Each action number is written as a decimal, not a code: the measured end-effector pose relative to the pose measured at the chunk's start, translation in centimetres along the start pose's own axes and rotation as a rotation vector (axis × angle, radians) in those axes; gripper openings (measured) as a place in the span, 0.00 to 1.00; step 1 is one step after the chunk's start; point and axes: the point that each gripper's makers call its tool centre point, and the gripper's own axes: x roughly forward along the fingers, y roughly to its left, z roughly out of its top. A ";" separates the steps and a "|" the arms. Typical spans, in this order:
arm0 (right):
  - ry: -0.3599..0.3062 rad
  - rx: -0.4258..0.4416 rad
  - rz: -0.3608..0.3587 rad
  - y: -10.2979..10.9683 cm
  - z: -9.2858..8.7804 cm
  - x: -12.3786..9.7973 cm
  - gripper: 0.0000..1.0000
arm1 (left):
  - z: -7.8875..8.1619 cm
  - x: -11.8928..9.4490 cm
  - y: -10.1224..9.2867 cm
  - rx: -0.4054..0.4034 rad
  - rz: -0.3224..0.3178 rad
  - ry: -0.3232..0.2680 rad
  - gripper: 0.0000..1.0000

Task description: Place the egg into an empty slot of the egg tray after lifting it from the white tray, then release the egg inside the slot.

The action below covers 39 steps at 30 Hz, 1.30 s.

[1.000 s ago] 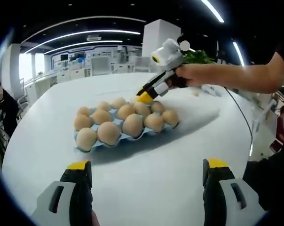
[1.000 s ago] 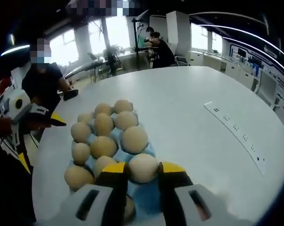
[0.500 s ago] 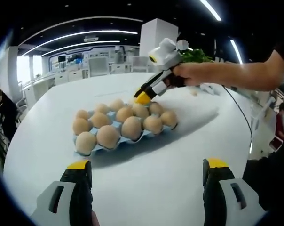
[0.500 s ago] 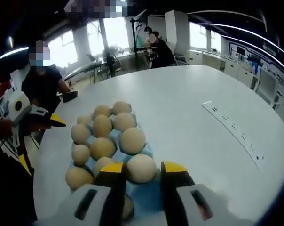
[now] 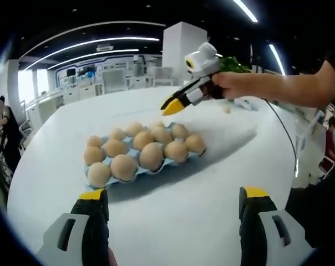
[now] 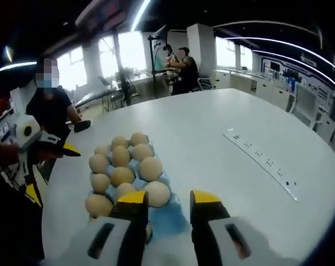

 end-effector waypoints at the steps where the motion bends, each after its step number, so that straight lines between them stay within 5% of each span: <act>1: 0.001 -0.001 -0.003 -0.1 -0.1 -0.3 0.30 | 0.2 0.1 -0.1 0.004 0.000 0.002 1.00; 18: -0.016 0.009 -0.095 -2.6 -2.6 -6.1 0.31 | 2.6 2.4 -2.8 0.063 -0.061 -0.002 1.00; 39: -0.002 0.000 -0.220 -7.3 -8.7 -13.9 0.31 | 3.2 4.3 -6.0 0.109 -0.108 0.031 1.00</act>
